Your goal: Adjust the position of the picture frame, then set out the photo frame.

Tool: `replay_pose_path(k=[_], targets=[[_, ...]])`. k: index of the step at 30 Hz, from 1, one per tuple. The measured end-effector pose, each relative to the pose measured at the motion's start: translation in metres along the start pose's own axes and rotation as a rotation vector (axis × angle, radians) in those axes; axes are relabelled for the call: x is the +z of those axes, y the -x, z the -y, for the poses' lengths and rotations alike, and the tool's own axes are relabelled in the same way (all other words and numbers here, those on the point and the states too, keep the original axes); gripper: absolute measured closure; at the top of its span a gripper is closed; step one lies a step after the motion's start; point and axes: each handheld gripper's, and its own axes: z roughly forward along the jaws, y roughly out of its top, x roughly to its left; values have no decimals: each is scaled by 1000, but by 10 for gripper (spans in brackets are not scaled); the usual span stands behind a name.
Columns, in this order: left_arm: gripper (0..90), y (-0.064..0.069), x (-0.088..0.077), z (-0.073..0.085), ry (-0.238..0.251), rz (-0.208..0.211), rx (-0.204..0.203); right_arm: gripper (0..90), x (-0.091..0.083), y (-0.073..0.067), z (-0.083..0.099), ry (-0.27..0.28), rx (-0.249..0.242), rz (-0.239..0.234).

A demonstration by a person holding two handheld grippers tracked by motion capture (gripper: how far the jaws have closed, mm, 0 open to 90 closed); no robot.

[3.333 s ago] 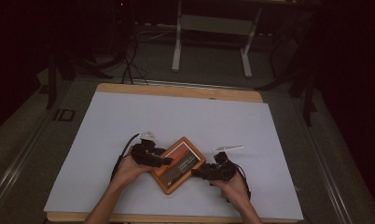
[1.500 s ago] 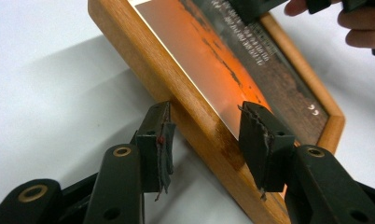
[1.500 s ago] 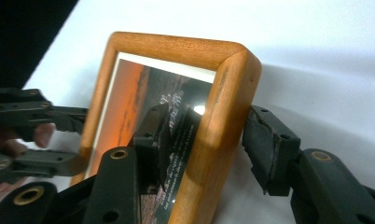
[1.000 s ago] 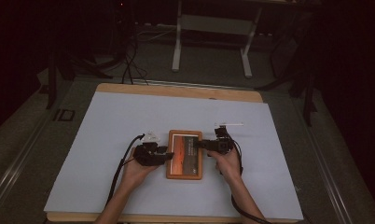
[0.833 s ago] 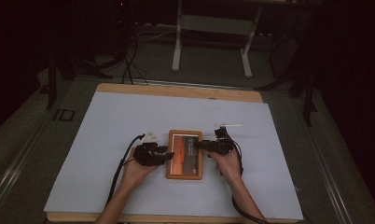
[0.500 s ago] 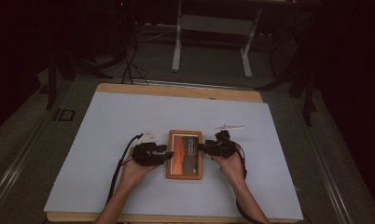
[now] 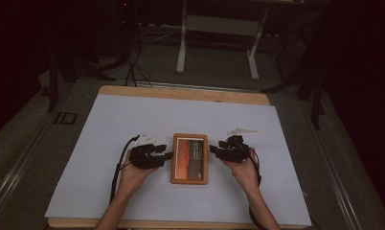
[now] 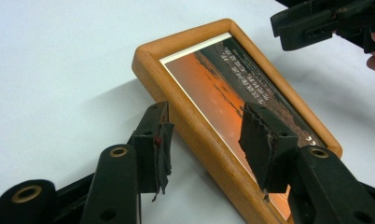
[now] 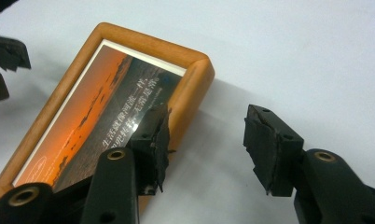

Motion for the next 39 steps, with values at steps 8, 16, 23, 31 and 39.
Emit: replay_pose_path(k=[8, 16, 23, 31, 39], targets=[[524, 4, -9, -4, 30, -5, 4, 504, 3, -11, -1, -19, -93, 44], [511, 10, -15, -10, 52, 0, 8, 508, 2, -23, -6, -11, -164, 66], [506, 12, -16, -12, 52, -4, 10, 518, 1, -32, -10, 5, -221, 68], [506, 14, -18, -13, 54, -3, 17, 524, 6, -33, -9, 11, -238, 66], [501, 16, -19, -14, 58, -2, 18, 526, 10, -32, -11, 13, -239, 60]])
